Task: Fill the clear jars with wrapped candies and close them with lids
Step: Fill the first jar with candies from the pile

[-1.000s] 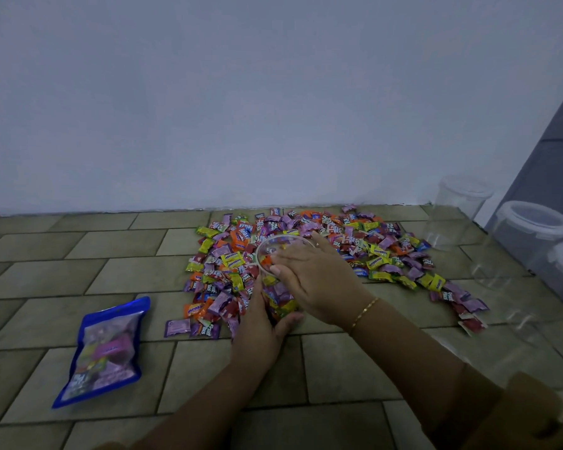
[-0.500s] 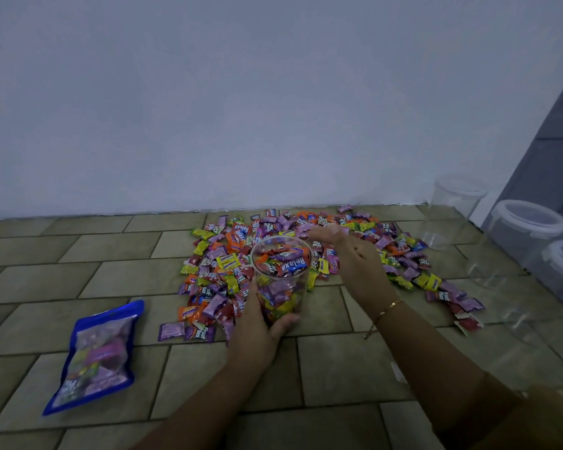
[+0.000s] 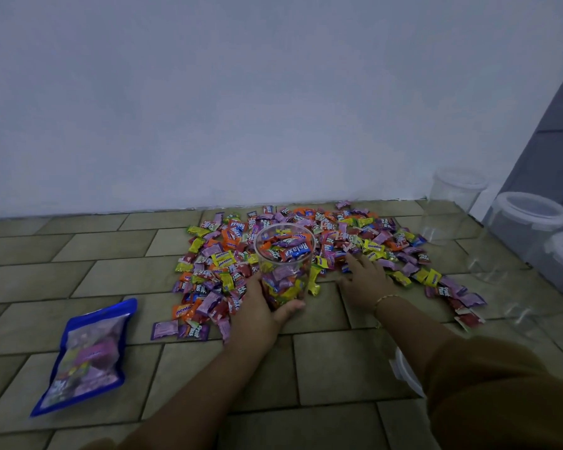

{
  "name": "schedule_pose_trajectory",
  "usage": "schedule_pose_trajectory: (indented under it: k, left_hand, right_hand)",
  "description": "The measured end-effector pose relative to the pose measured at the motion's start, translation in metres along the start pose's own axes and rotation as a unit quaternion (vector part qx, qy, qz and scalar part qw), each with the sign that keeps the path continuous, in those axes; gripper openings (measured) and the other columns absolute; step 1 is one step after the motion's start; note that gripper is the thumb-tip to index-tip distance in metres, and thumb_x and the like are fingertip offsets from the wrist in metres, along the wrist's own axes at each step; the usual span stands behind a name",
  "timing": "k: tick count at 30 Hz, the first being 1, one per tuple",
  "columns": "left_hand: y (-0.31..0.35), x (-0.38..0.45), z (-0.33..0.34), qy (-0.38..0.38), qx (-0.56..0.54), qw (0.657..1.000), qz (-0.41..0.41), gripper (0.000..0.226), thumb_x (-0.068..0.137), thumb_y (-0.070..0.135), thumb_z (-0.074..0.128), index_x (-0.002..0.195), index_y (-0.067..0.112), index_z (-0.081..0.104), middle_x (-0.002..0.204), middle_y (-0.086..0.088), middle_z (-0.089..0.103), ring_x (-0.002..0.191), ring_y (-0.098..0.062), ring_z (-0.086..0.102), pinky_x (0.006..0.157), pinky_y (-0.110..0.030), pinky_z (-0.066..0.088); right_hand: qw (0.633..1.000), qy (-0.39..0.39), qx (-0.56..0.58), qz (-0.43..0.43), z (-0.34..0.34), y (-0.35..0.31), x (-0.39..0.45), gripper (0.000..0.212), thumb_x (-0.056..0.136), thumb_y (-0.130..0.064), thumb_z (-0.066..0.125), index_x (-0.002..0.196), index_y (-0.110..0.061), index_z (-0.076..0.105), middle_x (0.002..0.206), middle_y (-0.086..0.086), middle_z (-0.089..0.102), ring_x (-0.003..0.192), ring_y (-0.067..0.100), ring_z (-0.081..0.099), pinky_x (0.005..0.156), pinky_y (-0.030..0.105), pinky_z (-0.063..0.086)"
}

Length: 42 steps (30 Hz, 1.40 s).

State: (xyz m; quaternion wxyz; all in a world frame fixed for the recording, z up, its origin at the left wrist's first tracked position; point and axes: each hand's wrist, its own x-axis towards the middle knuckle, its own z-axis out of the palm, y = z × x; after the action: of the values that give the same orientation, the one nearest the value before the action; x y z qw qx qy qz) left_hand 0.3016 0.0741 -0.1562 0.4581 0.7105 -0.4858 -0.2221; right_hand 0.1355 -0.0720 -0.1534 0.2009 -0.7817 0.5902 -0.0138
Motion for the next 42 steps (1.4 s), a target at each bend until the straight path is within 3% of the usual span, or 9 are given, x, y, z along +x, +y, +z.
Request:
schedule_pose_trajectory:
  k: [4,8,19,23,26,30,33,37,42]
  left_hand:
    - [-0.001,-0.001,0.003,0.010,-0.009,1.000,-0.001,0.096,0.061,0.062,0.064,0.139,0.016,0.031,0.118,0.015,0.045,0.108,-0.002,0.043,0.088,-0.018,0.036]
    - [-0.003,-0.001,0.005,0.011,-0.010,1.000,0.002,0.095,0.061,0.064,0.064,0.138,0.017,0.033,0.121,0.013,0.049,0.108,-0.002,0.046,0.087,-0.018,0.037]
    - [-0.012,0.001,0.005,0.009,-0.004,1.000,-0.003,0.106,0.057,0.079,0.061,0.138,0.016,0.034,0.128,0.004,0.055,0.116,-0.014,0.052,0.095,-0.031,0.046]
    - [-0.013,0.001,0.005,0.006,0.003,1.000,-0.009,0.108,0.057,0.080,0.061,0.138,0.015,0.033,0.129,0.003,0.055,0.116,-0.015,0.053,0.095,-0.033,0.047]
    - [-0.013,0.001,0.005,0.007,-0.001,1.000,-0.006,0.100,0.059,0.071,0.063,0.138,0.016,0.033,0.126,0.004,0.056,0.114,-0.015,0.054,0.093,-0.031,0.047]
    - [-0.011,0.001,0.006,0.011,-0.006,1.000,-0.004,0.097,0.060,0.064,0.065,0.139,0.017,0.033,0.125,0.008,0.054,0.114,-0.012,0.051,0.090,-0.023,0.041]
    - [-0.012,0.001,0.006,0.010,-0.008,1.000,-0.005,0.100,0.058,0.066,0.063,0.140,0.017,0.032,0.130,0.006,0.053,0.119,-0.014,0.050,0.095,-0.027,0.042]
    - [-0.011,0.001,0.005,0.005,-0.005,1.000,-0.005,0.101,0.059,0.069,0.062,0.140,0.018,0.032,0.132,0.005,0.053,0.120,-0.015,0.050,0.098,-0.032,0.044]
    - [-0.011,-0.002,0.004,0.001,-0.017,1.000,0.000,0.105,0.059,0.075,0.061,0.141,0.018,0.031,0.134,0.004,0.052,0.122,-0.014,0.050,0.101,-0.036,0.044]
  right_hand:
    - [0.998,0.006,-0.062,-0.031,0.004,0.002,0.009,0.050,0.098,-0.043,0.037,0.146,-0.035,0.024,0.154,0.004,0.022,0.142,0.033,0.013,0.114,0.050,0.023]
    - [0.992,0.051,-0.089,-0.070,0.001,0.002,0.008,0.037,0.100,-0.029,0.038,0.135,-0.022,0.045,0.135,0.009,0.046,0.127,0.030,0.037,0.102,0.040,0.037]
    - [0.984,0.063,-0.127,-0.111,-0.005,-0.015,-0.007,0.027,0.093,-0.003,0.040,0.116,-0.009,0.054,0.120,0.013,0.051,0.105,0.032,0.053,0.086,0.039,0.047]
    - [0.993,0.049,-0.048,-0.094,-0.009,-0.015,-0.014,0.029,0.090,0.003,0.043,0.111,-0.010,0.059,0.122,0.014,0.047,0.102,0.033,0.054,0.086,0.037,0.047]
    - [0.987,0.095,0.082,-0.102,-0.023,-0.020,-0.021,0.028,0.088,0.004,0.049,0.106,-0.008,0.067,0.127,0.015,0.056,0.112,0.031,0.054,0.093,0.037,0.047]
    - [0.937,0.227,0.223,-0.146,-0.052,-0.039,-0.038,0.027,0.090,-0.005,0.053,0.111,-0.013,0.067,0.115,0.013,0.061,0.098,0.024,0.058,0.079,0.026,0.044]
    - [0.887,0.264,0.313,-0.214,-0.073,-0.062,-0.056,0.026,0.090,-0.008,0.057,0.113,-0.015,0.066,0.100,0.004,0.058,0.083,0.014,0.055,0.068,0.017,0.041]
    - [0.871,0.251,0.302,-0.297,-0.084,-0.089,-0.076,0.026,0.090,-0.009,0.058,0.114,-0.016,0.066,0.104,-0.005,0.054,0.091,0.008,0.053,0.078,0.011,0.044]
    - [0.900,0.153,0.252,-0.321,-0.073,-0.095,-0.074,0.026,0.090,-0.014,0.060,0.115,-0.021,0.065,0.122,0.000,0.061,0.114,0.014,0.053,0.099,0.026,0.041]
